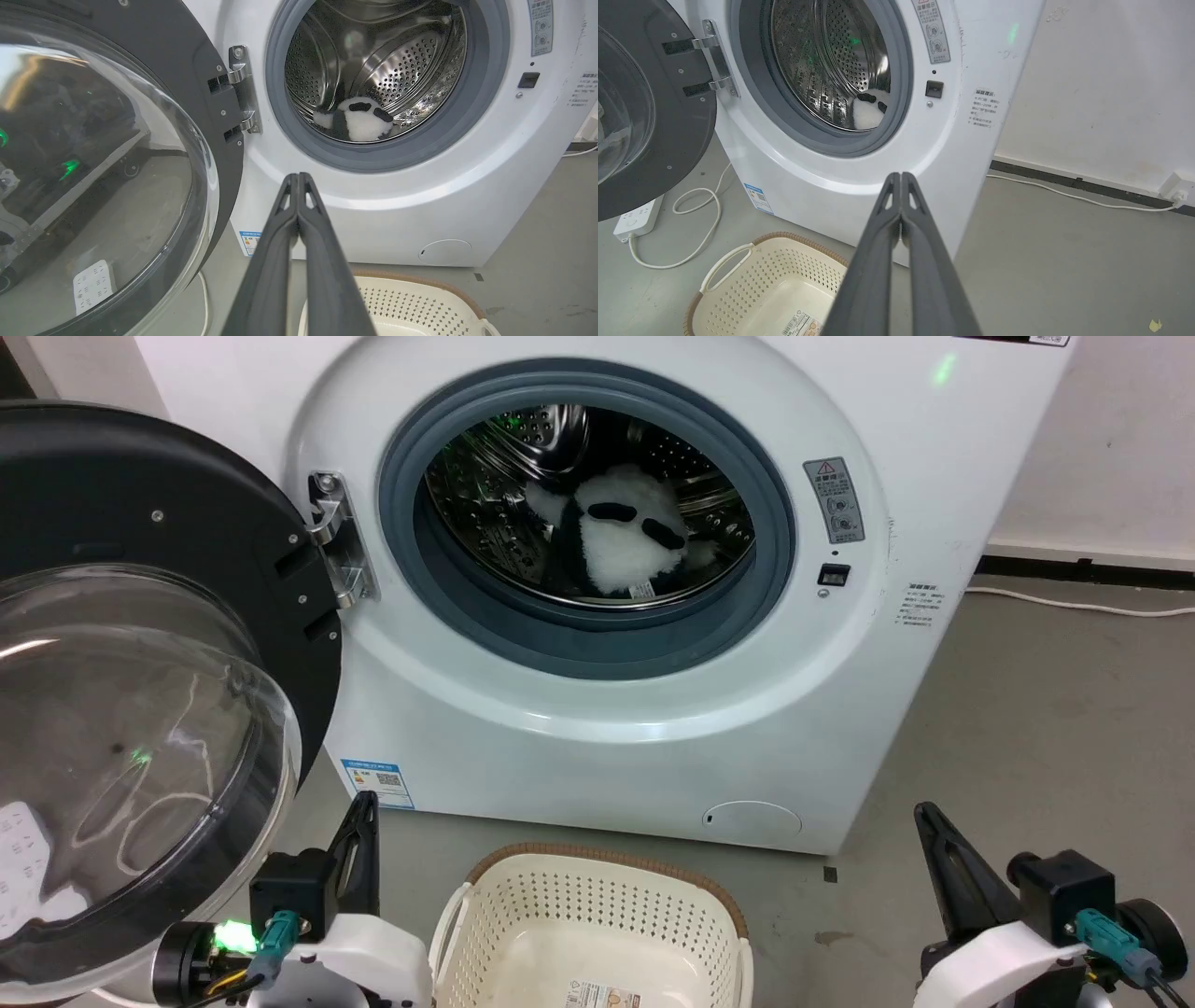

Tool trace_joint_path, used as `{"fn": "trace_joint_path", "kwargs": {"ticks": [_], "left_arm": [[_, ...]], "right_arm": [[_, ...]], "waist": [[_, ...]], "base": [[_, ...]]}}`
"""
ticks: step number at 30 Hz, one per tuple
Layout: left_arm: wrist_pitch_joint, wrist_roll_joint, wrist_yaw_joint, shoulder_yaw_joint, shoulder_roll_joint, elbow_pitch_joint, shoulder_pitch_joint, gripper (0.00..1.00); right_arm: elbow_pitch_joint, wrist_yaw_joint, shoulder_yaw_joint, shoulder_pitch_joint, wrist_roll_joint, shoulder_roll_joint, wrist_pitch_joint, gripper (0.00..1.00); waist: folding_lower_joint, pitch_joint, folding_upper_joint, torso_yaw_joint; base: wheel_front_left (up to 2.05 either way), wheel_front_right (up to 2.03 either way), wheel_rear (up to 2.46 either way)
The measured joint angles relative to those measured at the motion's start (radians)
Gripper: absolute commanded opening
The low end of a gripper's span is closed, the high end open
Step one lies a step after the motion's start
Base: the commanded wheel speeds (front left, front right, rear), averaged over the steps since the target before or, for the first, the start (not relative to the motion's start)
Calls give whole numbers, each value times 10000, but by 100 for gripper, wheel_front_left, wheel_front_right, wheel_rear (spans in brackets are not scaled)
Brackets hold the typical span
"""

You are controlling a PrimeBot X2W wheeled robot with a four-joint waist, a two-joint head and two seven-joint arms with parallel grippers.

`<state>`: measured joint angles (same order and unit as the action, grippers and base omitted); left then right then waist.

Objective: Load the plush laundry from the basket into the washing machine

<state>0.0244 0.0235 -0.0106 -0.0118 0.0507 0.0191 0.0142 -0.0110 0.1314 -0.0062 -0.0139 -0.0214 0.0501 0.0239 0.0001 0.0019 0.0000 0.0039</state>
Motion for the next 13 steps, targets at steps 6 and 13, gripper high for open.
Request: {"fn": "trace_joint_path", "kwargs": {"ticks": [6, 13], "left_arm": [[-153, -113, 21, 44, -4, -81, -1, 0], [-242, -148, 79, 90, -4, -138, -1, 0]], "right_arm": [[33, 0, 35, 2, 69, 0, -150, 0], [59, 2, 61, 21, 138, 0, -234, 0]], "waist": [[0, -12, 0, -25], [0, -19, 0, -40]], "base": [[0, 0, 0], [0, 0, 0]]}}
